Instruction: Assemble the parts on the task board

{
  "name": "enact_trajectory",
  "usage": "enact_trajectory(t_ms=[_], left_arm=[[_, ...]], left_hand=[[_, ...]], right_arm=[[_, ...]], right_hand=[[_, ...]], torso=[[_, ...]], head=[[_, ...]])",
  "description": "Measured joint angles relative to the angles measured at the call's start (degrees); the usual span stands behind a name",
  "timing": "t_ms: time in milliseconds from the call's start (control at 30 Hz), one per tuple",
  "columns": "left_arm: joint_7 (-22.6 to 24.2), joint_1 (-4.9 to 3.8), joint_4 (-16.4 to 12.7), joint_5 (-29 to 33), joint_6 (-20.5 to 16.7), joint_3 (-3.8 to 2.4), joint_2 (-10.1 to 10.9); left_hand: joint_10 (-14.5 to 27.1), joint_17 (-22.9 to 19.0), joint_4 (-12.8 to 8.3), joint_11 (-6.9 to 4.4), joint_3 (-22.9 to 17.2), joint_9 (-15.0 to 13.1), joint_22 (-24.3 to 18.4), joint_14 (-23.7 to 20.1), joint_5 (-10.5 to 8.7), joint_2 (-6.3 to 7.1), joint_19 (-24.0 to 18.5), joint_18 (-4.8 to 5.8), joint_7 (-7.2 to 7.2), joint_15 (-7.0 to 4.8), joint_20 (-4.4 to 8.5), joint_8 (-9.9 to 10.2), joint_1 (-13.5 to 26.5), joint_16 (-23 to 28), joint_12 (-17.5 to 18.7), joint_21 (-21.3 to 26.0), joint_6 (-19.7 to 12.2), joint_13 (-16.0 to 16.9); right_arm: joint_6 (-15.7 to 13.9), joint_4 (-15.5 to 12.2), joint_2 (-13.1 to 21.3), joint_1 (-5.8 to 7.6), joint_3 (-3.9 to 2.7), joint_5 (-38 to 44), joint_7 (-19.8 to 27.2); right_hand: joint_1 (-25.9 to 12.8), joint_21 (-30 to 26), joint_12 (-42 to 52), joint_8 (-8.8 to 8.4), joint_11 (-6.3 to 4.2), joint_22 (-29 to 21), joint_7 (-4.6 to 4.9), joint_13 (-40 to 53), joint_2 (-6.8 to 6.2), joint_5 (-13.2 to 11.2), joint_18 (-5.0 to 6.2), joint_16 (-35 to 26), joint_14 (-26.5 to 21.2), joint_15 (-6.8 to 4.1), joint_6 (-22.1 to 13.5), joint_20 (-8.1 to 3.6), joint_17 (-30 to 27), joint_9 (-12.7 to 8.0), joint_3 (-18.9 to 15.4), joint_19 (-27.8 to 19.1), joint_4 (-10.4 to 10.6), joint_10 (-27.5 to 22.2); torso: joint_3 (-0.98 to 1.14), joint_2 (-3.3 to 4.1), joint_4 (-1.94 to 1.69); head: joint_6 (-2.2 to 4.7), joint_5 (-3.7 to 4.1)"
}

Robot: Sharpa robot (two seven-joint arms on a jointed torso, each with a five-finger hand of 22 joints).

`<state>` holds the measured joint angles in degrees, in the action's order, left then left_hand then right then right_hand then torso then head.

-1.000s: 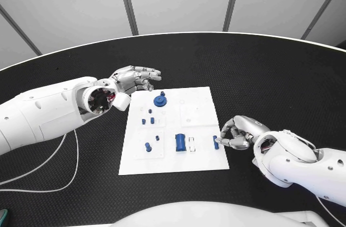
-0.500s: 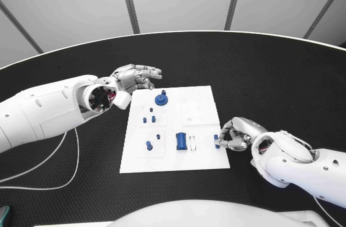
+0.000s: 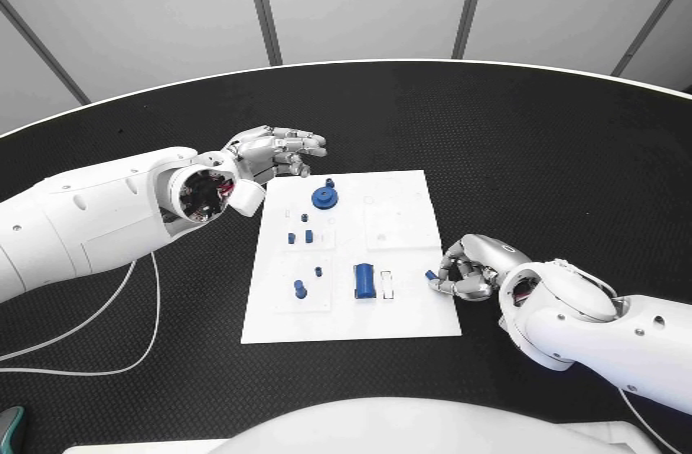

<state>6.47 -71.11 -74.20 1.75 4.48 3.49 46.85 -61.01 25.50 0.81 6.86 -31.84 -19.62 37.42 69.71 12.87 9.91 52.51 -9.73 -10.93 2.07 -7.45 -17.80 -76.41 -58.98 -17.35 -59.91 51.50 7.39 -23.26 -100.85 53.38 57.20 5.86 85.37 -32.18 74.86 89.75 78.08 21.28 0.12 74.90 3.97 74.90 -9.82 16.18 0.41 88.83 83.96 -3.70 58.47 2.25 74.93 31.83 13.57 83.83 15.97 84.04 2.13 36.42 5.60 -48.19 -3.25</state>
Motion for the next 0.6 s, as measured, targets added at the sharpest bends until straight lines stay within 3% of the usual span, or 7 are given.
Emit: enact_trajectory(t_ms=[33, 100, 133, 200, 233, 300, 600], left_arm=[[0.0, 0.0, 0.0, 0.0, 0.0, 0.0, 0.0], [0.0, 0.0, 0.0, 0.0, 0.0, 0.0, 0.0], [0.0, 0.0, -0.1, 0.0, 0.0, 0.0, 0.0], [0.0, 0.0, -0.1, 0.0, 0.0, 0.0, 0.1], [0.0, 0.0, -0.1, 0.0, 0.0, 0.0, 0.1], [0.0, -0.01, -0.1, 0.0, -0.1, 0.0, 0.1], [-0.1, -0.01, -0.1, 0.0, -0.1, 0.0, 0.0]], left_hand=[[0.0, 0.0, 0.0, 0.0, 0.0, 0.0, 0.0, 0.0, 0.0, 0.0, 0.0, 0.0, 0.0, 0.0, 0.0, 0.0, 0.0, 0.0, 0.0, 0.0, 0.0, 0.0], [0.0, 0.0, 0.0, 0.0, 0.0, 0.0, 0.0, 0.0, 0.0, 0.0, 0.0, 0.0, 0.0, 0.0, 0.0, 0.0, 0.0, 0.0, 0.0, 0.0, 0.0, 0.0], [0.0, 0.0, 0.0, 0.0, 0.0, 0.0, 0.0, 0.0, 0.0, 0.0, 0.0, 0.0, 0.0, 0.0, 0.0, 0.0, 0.0, 0.0, 0.0, 0.0, 0.0, 0.0], [0.0, 0.0, 0.0, 0.0, 0.0, 0.0, 0.0, 0.0, 0.0, 0.0, 0.0, 0.0, 0.0, 0.0, 0.0, 0.0, 0.0, 0.0, 0.0, 0.0, 0.0, 0.0], [0.0, 0.0, 0.0, 0.0, 0.0, 0.0, 0.0, 0.0, 0.0, 0.0, 0.0, 0.0, 0.0, 0.0, 0.0, 0.0, 0.0, 0.0, 0.0, 0.0, 0.0, 0.0], [0.0, 0.0, 0.0, 0.0, 0.0, 0.0, 0.0, 0.0, 0.0, 0.0, 0.0, 0.0, 0.0, 0.0, 0.0, 0.0, 0.0, 0.0, 0.0, 0.0, 0.0, 0.0], [0.0, 0.0, 0.0, 0.0, 0.0, 0.0, 0.0, -0.2, 0.0, 0.0, 0.0, 0.0, 0.0, 0.21, 0.0, 0.0, 0.0, 0.0, 0.0, 0.0, 0.0, 0.0]], right_arm=[[0.2, 0.2, -0.2, -0.04, 0.0, 0.0, -0.1], [0.8, 0.5, -0.5, -0.11, 0.0, 0.0, -0.3], [1.0, 0.6, -0.6, -0.13, 0.0, 0.0, -0.3], [1.6, 0.9, -0.8, -0.18, 0.01, 0.0, -0.5], [1.9, 0.9, -0.9, -0.2, 0.01, 0.0, -0.5], [2.4, 1.1, -1.0, -0.24, 0.01, 0.2, -0.7], [4.8, 1.3, -1.5, -0.32, 0.02, 3.1, -1.2]], right_hand=[[0.3, 0.0, 0.0, 0.01, 0.0, 0.0, -0.01, 0.0, -0.16, 0.4, 0.0, 0.0, 0.0, 0.0, 0.0, 0.0, 0.0, 0.8, 0.2, 0.0, 0.0, 0.0], [0.4, 0.0, 0.0, -0.19, 0.0, 0.0, -0.04, 0.0, -0.21, 0.7, 0.01, 0.0, 0.0, 0.0, 0.0, 0.0, 0.0, 10.1, 0.4, 0.0, -0.1, 0.0], [0.6, 0.0, 0.0, -0.2, 0.0, 0.0, -0.04, 0.0, -0.46, 0.8, 0.0, 0.0, 0.0, 0.0, 0.0, 0.0, 0.0, 11.6, 0.5, 0.0, -0.2, 0.0], [1.3, 0.0, 0.0, -0.37, -0.14, 0.0, -0.01, 0.0, -1.01, 0.8, 0.0, 0.0, 0.0, 0.0, -0.1, 0.0, 0.0, 22.3, 1.1, 0.0, -0.5, -0.1], [1.4, 0.0, 0.0, -0.37, -0.22, 0.0, -0.01, 0.0, -1.13, 0.8, 0.0, 0.0, 0.0, 0.0, -0.1, 0.0, 0.0, 22.4, 1.2, 0.0, -0.5, -0.2], [1.9, 0.0, -0.2, -0.37, -0.36, 0.0, -0.01, 0.0, -1.45, 0.8, 0.01, 0.0, 0.0, 0.0, -0.1, 0.0, 0.0, 29.2, 1.6, 0.0, -0.1, -0.1], [3.6, 0.0, -0.5, -0.29, -0.43, 0.0, 0.0, 0.0, -3.16, 0.8, 0.0, 0.0, 0.0, 0.0, -0.1, 0.0, 0.0, 33.7, 2.6, 0.0, 0.8, 0.0]], torso=[[-0.01, -0.01, 0.0], [0.03, -0.01, 0.0], [0.02, -0.02, 0.0], [0.03, -0.02, 0.0], [0.02, -0.03, 0.01], [0.0, -0.04, 0.03], [-0.02, -0.12, 0.1]], head=[[-0.04, -0.03], [-0.08, -0.04], [-0.09, -0.05], [-0.14, -0.05], [-0.15, -0.05], [-0.16, -0.06], [-0.16, -0.02]])
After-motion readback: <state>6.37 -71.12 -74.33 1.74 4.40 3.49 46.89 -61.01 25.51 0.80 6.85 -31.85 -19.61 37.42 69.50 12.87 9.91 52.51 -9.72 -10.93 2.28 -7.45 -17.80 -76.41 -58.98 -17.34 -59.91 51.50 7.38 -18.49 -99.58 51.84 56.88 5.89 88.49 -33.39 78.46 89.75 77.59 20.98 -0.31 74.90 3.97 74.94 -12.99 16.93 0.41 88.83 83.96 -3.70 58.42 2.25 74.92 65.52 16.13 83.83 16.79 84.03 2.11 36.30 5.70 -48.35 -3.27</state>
